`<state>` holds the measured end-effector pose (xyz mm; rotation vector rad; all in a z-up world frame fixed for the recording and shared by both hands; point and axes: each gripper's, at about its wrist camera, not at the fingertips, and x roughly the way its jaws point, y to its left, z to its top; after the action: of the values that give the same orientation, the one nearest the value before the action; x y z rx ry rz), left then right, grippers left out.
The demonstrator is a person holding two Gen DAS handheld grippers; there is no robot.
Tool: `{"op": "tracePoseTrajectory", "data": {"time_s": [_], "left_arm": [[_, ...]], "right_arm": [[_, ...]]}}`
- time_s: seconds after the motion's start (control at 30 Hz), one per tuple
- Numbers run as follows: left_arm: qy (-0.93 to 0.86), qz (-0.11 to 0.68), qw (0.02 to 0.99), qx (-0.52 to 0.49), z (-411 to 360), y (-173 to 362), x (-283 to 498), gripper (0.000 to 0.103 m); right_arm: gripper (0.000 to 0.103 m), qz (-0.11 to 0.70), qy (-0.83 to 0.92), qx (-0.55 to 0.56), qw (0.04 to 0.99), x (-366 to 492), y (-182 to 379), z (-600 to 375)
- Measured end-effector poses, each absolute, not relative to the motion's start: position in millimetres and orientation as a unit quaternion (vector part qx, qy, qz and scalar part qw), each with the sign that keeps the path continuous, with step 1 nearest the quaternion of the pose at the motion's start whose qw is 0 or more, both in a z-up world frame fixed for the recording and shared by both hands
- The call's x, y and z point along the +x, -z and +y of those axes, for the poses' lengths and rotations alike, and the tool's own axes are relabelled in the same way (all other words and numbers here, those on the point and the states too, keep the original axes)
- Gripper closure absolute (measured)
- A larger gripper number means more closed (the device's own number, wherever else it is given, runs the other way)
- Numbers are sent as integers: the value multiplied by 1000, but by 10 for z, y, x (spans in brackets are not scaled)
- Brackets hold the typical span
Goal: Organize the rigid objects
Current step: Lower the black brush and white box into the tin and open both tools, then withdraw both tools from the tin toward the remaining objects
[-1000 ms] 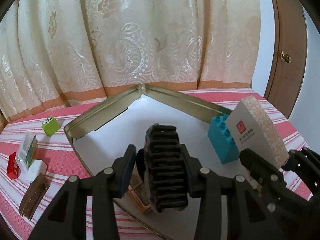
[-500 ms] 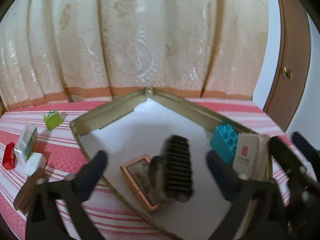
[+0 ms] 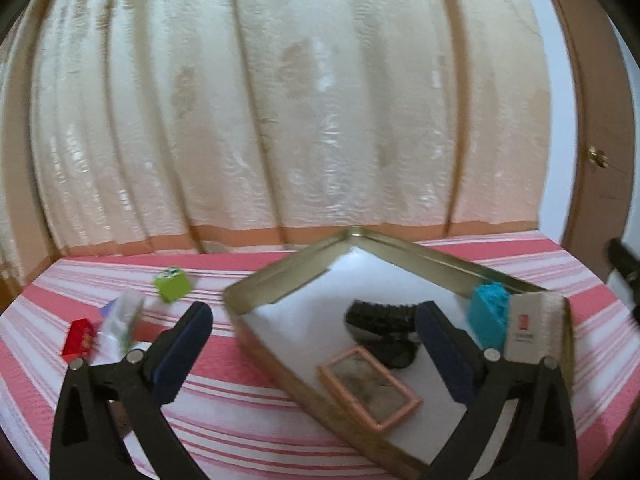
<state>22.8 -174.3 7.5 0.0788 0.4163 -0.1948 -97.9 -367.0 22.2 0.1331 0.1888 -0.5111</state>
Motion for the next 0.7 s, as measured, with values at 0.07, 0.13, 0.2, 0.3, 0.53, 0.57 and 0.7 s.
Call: {"op": "tracePoseTrajectory", "data": {"time_s": [0.07,0.13,0.2,0.3,0.53,0.57,0.7], "left_arm": [[86,211,973,32,-1672,-61,254,0],[76,215,973,24,-1595,-55,271,0],[62,208,976,17,-1505,-67,265,0],[52,200,978,12,-1404,-72,224,0],[37,201,979,22,-1303,-31,177,0],[37,199,979,21,-1288,-31,164,0],[40,198,979,22,-1274,-26,139,0]], "right_arm": [[15,84,269,86,956,-1023,-223,-3763],[15,88,274,100,953,-1019,-214,-3823],[15,88,279,100,951,-1022,-218,-3830],[15,71,289,91,950,-1071,-229,-3801],[15,51,306,85,947,-1157,-252,-3773],[15,48,308,87,946,-1175,-250,-3778],[15,45,322,97,941,-1231,-250,-3781]]}}
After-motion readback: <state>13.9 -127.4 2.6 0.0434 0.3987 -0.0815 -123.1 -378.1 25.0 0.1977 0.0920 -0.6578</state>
